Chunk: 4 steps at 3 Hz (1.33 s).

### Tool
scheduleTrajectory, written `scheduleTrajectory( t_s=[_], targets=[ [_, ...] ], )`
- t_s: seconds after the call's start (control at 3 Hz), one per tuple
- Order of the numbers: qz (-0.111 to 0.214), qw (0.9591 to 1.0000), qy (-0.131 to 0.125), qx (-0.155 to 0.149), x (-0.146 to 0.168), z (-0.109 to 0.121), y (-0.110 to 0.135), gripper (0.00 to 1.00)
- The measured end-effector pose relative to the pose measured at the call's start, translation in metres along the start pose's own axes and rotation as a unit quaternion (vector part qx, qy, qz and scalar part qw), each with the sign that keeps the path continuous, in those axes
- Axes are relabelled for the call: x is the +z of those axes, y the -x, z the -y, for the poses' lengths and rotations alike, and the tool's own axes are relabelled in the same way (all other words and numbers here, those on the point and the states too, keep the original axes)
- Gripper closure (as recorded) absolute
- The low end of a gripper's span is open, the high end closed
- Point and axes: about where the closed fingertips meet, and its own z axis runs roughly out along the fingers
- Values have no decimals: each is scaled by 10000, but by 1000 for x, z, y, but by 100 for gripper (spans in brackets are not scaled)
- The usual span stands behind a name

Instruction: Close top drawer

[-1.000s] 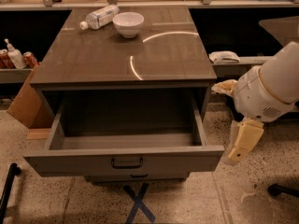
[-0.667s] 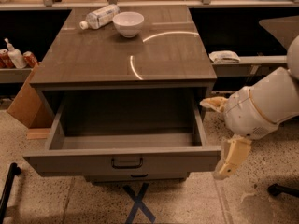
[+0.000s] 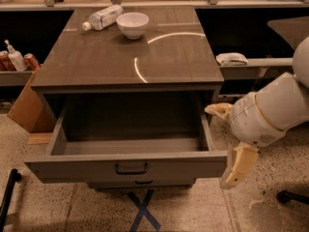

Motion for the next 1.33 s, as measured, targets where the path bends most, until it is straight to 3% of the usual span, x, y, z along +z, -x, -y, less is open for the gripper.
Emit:
scheduleTrajectory(
  t_s=[0.33,0.67,1.33],
  targets=[
    [52,9996,282,5,29,-17,-10,26],
    [239,9989,385,111,49,-35,-25,49],
    [-56,9971,711,260,108,-53,-48,95]
  ],
)
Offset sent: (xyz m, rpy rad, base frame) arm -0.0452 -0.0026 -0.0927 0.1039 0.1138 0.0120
